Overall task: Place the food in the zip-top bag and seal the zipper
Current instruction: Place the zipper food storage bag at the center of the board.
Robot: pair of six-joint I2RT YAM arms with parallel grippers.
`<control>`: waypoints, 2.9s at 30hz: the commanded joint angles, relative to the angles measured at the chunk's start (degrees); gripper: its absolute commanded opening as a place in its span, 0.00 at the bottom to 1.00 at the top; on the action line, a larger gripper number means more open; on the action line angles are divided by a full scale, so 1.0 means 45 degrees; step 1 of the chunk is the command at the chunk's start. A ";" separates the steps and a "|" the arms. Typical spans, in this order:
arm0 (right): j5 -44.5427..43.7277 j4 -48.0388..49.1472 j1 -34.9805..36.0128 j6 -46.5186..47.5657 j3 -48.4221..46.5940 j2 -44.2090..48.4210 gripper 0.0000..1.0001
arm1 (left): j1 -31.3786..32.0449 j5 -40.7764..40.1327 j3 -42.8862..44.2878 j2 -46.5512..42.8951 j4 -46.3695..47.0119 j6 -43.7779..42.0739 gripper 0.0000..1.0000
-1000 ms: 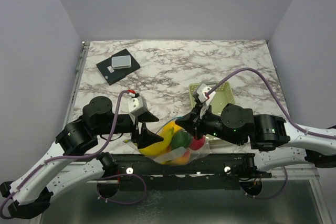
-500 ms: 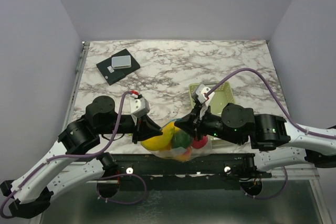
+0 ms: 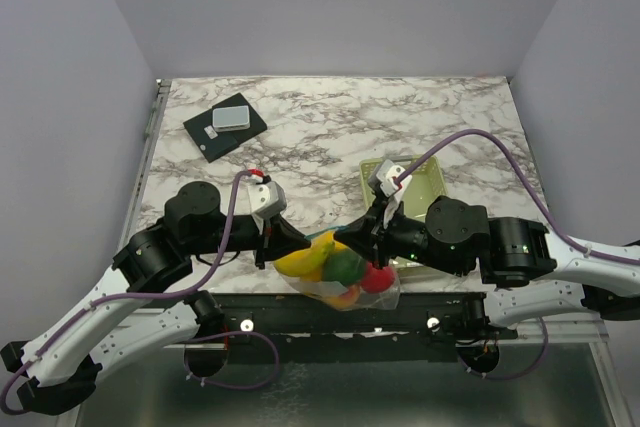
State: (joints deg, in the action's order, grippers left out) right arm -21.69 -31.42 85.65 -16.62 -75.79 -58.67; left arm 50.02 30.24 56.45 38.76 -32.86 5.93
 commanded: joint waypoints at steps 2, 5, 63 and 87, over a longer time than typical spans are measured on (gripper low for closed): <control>-0.1247 0.0208 0.0009 -0.0299 -0.0105 0.0407 0.01 | 0.0058 -0.1770 0.0435 0.0202 -0.0042 -0.0016 0.00; -0.1924 -0.0154 0.0008 -0.0428 -0.0065 0.0352 0.02 | 0.0059 -0.2297 0.0583 0.0344 0.0005 -0.0107 0.00; -0.6920 -0.2639 0.0002 -0.2225 0.2076 0.3742 0.66 | -0.4289 -0.9837 0.4711 1.1477 0.5295 -0.3883 0.00; -0.6518 -0.2655 0.0003 -0.3016 0.2384 0.3228 0.66 | -0.2091 -1.0836 -0.0429 0.9541 0.6258 0.1460 0.00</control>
State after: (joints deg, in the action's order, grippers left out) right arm -50.85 -43.03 85.65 -28.10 -66.06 -43.38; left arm 39.35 -15.94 57.65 86.63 -5.61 7.27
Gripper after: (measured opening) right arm 0.661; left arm 0.007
